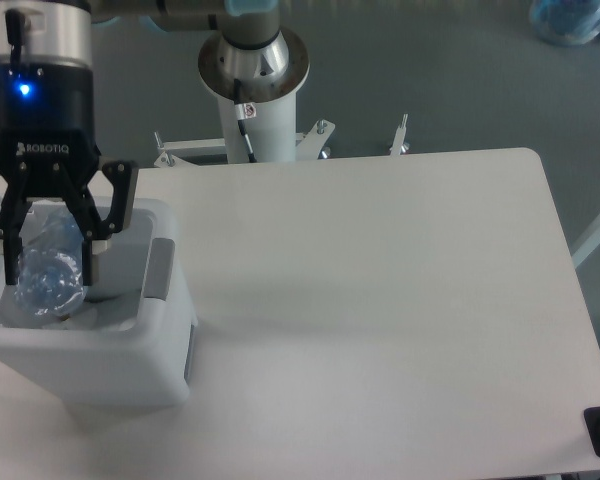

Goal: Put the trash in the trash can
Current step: 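Lower the bottle into the bin and open the gripper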

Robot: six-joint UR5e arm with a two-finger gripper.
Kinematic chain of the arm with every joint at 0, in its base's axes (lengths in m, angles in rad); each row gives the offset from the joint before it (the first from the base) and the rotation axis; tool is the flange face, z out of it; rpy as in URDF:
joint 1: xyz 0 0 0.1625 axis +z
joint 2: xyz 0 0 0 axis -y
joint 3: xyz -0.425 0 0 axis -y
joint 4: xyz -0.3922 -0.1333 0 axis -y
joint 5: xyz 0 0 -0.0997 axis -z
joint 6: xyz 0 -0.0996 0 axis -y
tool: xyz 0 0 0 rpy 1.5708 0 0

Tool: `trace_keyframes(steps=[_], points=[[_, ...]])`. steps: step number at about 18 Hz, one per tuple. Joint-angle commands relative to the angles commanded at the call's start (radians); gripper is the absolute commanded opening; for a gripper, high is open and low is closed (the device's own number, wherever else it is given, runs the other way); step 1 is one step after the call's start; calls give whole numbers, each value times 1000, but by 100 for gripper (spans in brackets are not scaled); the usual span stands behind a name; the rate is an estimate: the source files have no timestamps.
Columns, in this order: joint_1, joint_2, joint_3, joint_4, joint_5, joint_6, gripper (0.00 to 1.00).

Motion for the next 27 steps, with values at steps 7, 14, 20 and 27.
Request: trace_keyframes(steps=[7, 14, 20, 27], points=[[-3, -9, -21, 0, 0, 52, 64], [-11, -3, -71, 0, 2, 52, 100], [-8, 34, -51, -3, 2, 46, 100], [288, 66, -146, -5, 61, 78, 100]])
